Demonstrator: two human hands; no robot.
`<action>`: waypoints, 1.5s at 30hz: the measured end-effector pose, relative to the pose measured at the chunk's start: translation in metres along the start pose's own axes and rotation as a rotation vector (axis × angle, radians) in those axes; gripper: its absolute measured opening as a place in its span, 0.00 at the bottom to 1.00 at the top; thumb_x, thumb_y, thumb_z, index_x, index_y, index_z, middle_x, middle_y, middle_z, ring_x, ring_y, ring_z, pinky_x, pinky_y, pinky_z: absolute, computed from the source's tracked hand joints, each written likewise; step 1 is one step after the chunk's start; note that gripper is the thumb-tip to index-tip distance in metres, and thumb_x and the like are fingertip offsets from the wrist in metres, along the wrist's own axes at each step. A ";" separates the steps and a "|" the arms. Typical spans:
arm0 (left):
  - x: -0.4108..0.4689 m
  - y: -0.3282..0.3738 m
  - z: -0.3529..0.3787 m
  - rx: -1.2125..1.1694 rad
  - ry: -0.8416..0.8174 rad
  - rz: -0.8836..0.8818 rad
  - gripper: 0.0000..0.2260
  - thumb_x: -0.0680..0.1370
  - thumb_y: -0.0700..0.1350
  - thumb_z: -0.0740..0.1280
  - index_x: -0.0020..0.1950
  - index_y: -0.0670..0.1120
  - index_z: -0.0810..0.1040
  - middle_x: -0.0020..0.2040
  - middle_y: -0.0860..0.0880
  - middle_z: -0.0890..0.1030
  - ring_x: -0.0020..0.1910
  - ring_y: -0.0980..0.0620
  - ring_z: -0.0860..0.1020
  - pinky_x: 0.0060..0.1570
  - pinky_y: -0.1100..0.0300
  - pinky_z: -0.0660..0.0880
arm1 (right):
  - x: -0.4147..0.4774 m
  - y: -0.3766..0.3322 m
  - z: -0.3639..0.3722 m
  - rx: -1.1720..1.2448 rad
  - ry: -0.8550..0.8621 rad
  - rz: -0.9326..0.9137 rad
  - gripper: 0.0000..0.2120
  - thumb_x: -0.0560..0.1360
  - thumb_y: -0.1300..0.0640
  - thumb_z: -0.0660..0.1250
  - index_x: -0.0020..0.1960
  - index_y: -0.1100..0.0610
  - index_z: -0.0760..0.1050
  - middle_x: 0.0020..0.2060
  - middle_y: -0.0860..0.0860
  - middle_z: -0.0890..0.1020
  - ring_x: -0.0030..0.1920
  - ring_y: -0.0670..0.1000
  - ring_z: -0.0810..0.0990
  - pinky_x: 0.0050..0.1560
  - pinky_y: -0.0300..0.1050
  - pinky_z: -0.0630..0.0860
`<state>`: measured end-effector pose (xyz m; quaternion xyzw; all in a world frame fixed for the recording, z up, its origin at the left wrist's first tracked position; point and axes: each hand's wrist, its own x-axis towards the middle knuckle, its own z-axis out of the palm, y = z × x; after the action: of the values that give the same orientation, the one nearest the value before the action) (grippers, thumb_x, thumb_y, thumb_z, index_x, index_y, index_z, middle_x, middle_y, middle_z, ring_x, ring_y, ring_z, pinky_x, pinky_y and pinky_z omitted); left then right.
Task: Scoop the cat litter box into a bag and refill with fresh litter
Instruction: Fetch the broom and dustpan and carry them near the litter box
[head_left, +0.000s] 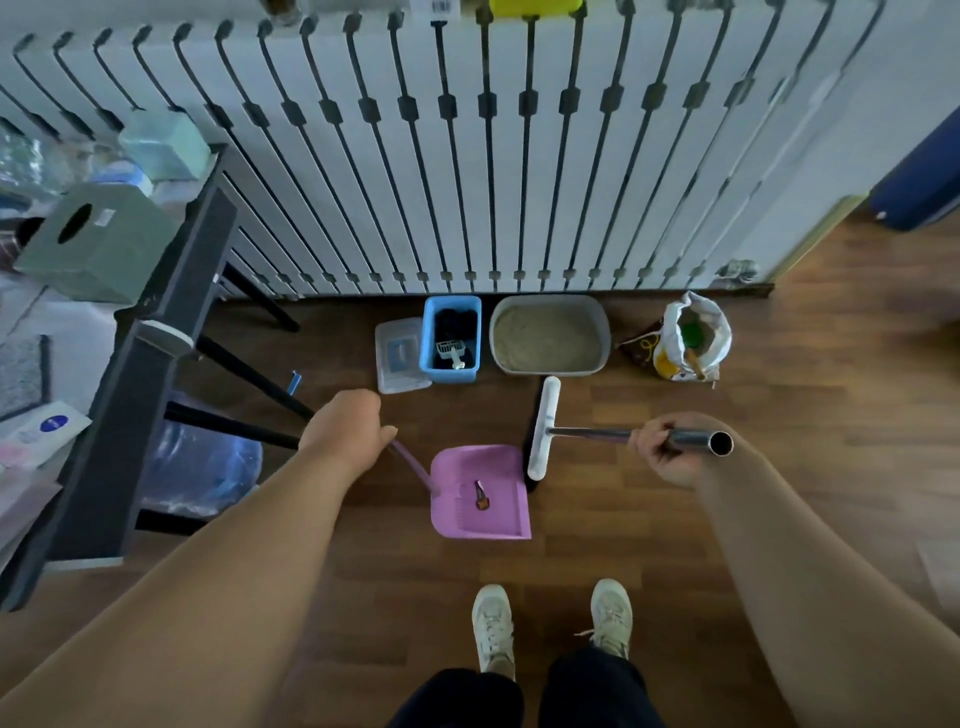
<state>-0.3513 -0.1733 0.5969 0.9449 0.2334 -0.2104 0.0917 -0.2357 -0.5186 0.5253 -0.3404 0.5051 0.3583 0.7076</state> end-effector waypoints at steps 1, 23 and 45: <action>0.001 0.004 -0.001 0.003 0.005 -0.001 0.10 0.78 0.50 0.68 0.42 0.46 0.73 0.36 0.50 0.73 0.38 0.49 0.75 0.37 0.56 0.71 | -0.003 0.000 0.000 0.021 -0.036 0.013 0.10 0.79 0.66 0.49 0.56 0.70 0.65 0.30 0.52 0.67 0.16 0.47 0.66 0.17 0.33 0.65; 0.009 0.046 -0.003 0.046 0.039 0.043 0.10 0.78 0.50 0.67 0.47 0.42 0.75 0.38 0.47 0.73 0.38 0.48 0.74 0.37 0.55 0.71 | -0.068 -0.022 -0.032 0.269 -0.115 -0.105 0.17 0.65 0.68 0.54 0.53 0.68 0.65 0.32 0.53 0.68 0.18 0.46 0.68 0.17 0.33 0.66; 0.027 0.088 0.045 0.020 0.001 0.029 0.11 0.78 0.49 0.68 0.50 0.42 0.77 0.40 0.47 0.73 0.40 0.46 0.74 0.36 0.56 0.69 | -0.015 0.022 -0.027 -0.992 0.367 -0.246 0.14 0.76 0.67 0.57 0.60 0.68 0.71 0.31 0.59 0.77 0.18 0.50 0.72 0.20 0.37 0.69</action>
<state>-0.3032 -0.2515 0.5514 0.9491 0.2177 -0.2110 0.0853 -0.2707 -0.5328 0.5298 -0.7470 0.3470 0.4027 0.3992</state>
